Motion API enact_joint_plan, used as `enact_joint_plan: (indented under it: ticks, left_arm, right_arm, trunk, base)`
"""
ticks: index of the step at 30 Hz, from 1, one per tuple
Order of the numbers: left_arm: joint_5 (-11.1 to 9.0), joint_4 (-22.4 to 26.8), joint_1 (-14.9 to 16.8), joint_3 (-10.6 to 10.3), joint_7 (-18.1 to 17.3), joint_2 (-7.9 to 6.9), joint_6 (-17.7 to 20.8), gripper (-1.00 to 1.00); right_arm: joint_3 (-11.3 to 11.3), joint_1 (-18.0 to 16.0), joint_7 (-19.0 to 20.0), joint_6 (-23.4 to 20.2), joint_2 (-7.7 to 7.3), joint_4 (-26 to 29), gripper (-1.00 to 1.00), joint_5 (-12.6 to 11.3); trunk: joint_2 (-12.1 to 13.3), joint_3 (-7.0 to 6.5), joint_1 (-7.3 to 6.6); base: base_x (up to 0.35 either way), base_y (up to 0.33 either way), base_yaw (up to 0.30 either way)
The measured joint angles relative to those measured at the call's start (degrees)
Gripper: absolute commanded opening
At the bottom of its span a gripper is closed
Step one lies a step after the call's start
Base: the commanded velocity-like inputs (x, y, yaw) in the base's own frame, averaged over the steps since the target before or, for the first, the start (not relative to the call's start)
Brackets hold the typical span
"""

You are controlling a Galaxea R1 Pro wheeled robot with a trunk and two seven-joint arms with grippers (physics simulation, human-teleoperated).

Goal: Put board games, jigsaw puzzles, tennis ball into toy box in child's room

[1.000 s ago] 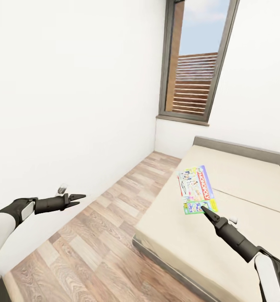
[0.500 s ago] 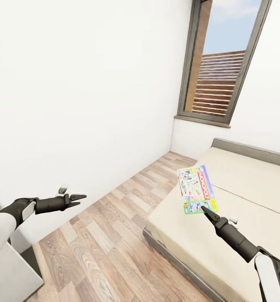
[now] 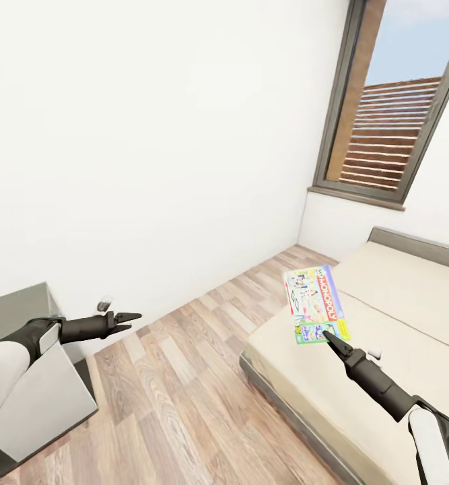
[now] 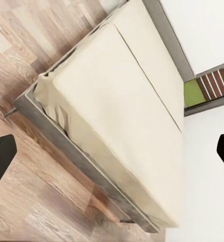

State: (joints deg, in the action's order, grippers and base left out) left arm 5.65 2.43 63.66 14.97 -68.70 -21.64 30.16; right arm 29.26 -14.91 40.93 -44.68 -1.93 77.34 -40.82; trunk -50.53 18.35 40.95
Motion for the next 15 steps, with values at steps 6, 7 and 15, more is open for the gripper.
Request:
enact_joint_plan:
  ticks: [6,7,15]
  left_arm:
    - [0.0,0.0,0.0,0.01,0.0,0.0,0.01,1.0]
    - [0.0,0.0,0.0,0.0,0.0,0.0,0.01,1.0]
    - [0.07,0.0,0.0,-0.03,0.0,0.22,-0.03,1.0]
  right_arm:
    - [0.01,0.0,0.0,0.0,0.0,-0.06,-1.0,0.01]
    - [0.01,0.0,0.0,0.0,-0.03,-0.07,-1.0,0.01]
    - [0.01,0.0,0.0,0.0,-0.16,-0.09,-1.0,0.0]
  trunk:
    - [0.0,0.0,0.0]
    - [0.0,0.0,0.0]
    - [0.0,0.0,0.0]
  base:
    - [-0.207,-0.244,0.292]
    - [-0.206,-0.244,0.292]
    - [-0.207,-0.242,0.292]
